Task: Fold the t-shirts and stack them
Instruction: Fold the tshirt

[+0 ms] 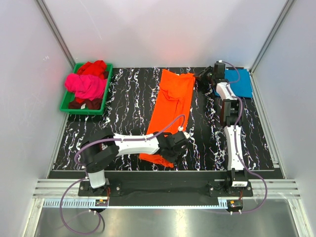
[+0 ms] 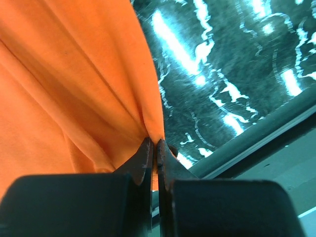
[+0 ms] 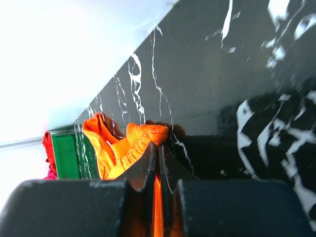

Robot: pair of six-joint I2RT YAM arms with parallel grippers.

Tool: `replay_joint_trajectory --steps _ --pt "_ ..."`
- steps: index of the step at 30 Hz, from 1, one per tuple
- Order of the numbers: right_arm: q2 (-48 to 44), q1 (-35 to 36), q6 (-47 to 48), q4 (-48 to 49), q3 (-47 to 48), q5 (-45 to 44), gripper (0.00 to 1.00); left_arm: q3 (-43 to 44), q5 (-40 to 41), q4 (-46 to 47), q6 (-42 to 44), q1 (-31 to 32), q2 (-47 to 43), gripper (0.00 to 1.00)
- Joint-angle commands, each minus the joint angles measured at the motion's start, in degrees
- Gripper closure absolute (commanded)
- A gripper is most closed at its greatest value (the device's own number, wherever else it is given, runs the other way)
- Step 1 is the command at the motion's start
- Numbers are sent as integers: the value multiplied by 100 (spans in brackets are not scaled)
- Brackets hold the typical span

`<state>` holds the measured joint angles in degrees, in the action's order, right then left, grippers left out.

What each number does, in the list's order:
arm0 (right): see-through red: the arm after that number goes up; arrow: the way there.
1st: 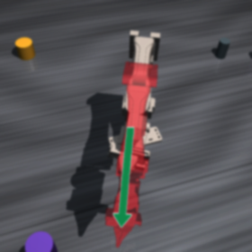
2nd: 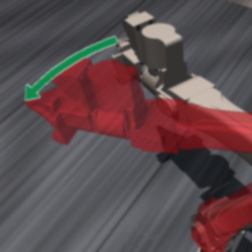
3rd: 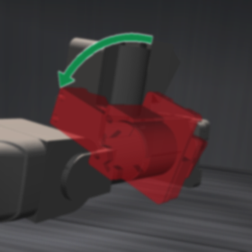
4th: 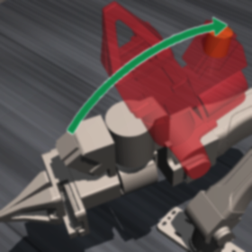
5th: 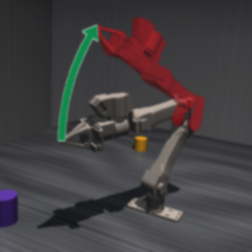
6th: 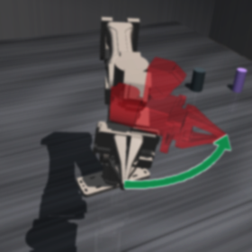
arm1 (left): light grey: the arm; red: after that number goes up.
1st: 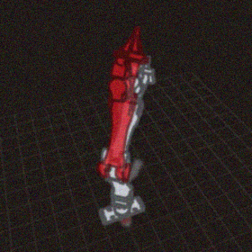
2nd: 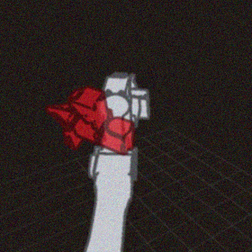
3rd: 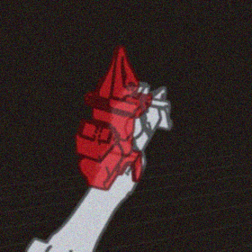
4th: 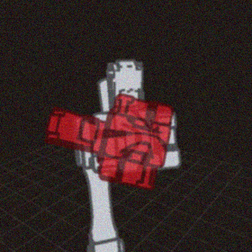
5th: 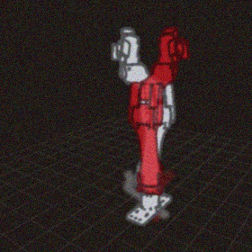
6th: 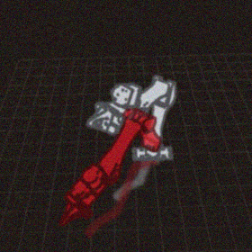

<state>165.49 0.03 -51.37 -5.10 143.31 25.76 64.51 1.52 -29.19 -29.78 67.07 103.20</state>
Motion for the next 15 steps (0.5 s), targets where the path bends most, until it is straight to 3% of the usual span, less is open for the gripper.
replay_joint_trajectory --steps 1,7,9,10,12,13,15 --pt "273 -249 -13 404 338 -229 93 -70 -539 124 60 131 -89 100" --pt "493 -267 13 458 689 -80 83 280 -521 72 130 131 147 100" --pt "511 -267 22 641 760 -36 72 474 -530 19 183 131 235 98" --pt "493 -267 48 633 743 -10 68 675 -565 -7 192 131 314 88" --pt "388 -276 180 590 682 -10 58 860 -705 -16 245 140 402 84" --pt "335 -284 233 572 568 -18 56 983 -723 -86 271 131 429 76" --pt "99 -311 329 589 383 -9 53 1291 -732 -218 288 131 473 73"
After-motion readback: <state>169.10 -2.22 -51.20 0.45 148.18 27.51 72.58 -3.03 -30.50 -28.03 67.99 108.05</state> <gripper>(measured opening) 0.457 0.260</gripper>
